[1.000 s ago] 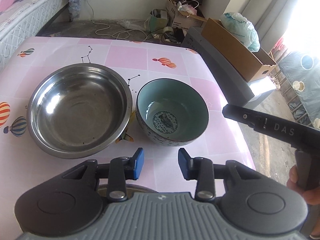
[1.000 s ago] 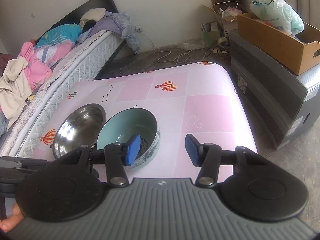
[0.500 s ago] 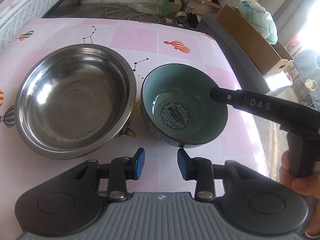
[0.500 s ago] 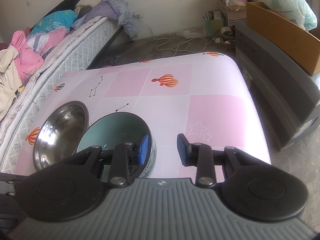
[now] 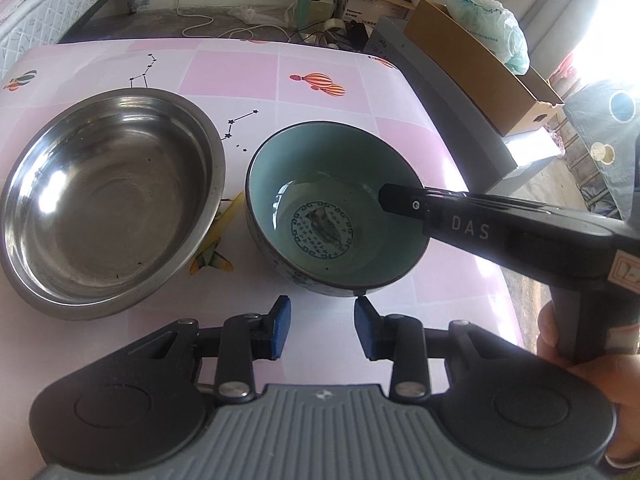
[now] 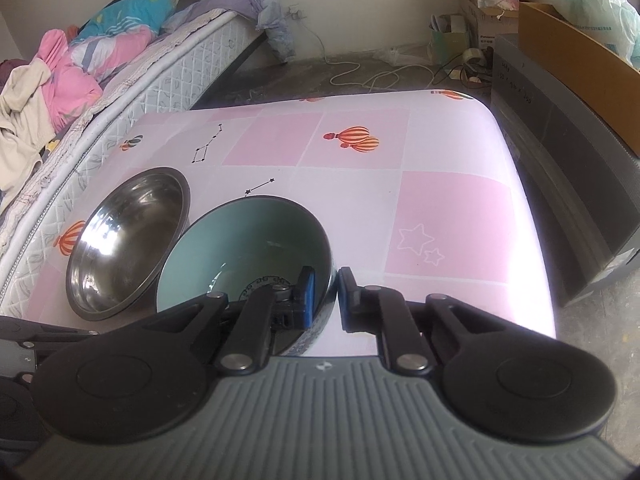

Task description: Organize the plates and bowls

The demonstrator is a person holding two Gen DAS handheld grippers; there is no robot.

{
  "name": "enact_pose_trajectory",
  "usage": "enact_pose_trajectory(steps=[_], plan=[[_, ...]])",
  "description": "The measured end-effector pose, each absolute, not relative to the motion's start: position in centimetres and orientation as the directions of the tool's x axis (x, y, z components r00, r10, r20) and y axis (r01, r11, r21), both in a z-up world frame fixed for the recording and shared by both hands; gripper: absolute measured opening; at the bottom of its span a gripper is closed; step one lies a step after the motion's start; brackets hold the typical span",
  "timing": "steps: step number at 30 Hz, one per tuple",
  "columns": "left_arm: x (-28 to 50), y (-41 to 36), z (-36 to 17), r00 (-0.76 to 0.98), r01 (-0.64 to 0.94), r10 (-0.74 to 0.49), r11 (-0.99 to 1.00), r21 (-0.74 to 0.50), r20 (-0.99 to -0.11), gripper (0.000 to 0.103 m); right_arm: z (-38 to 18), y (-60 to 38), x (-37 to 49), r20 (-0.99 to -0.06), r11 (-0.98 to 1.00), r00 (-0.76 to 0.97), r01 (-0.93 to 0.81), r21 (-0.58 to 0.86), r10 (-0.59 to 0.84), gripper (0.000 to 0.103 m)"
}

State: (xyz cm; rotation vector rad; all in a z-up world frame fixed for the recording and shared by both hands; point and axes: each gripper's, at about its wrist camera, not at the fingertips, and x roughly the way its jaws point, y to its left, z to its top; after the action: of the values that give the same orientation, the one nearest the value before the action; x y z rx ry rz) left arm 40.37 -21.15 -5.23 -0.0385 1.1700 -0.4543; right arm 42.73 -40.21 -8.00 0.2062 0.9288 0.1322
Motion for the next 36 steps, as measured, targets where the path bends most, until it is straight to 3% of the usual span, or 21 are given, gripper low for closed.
enact_pose_trajectory(steps=[14,21,36], plan=[[40.2,-19.3,-5.1,0.314,0.318,-0.383,0.905,-0.284,-0.868,0.035,-7.7,-43.5,39.3,-0.790,0.978,0.588,-0.007,0.211,0.174,0.010],[40.7,-20.9,-6.1,0.297,0.314,-0.350,0.915,-0.255,-0.889,0.024,-8.2,-44.8,38.9,-0.775,0.951,0.590,0.041,0.308,0.226,0.014],[40.5,-20.0,-6.7,0.268,0.311,-0.406,0.895,-0.320,-0.874,0.029,-8.7,-44.3,39.3,-0.787,0.949,0.573,0.050,0.311,0.228,0.017]])
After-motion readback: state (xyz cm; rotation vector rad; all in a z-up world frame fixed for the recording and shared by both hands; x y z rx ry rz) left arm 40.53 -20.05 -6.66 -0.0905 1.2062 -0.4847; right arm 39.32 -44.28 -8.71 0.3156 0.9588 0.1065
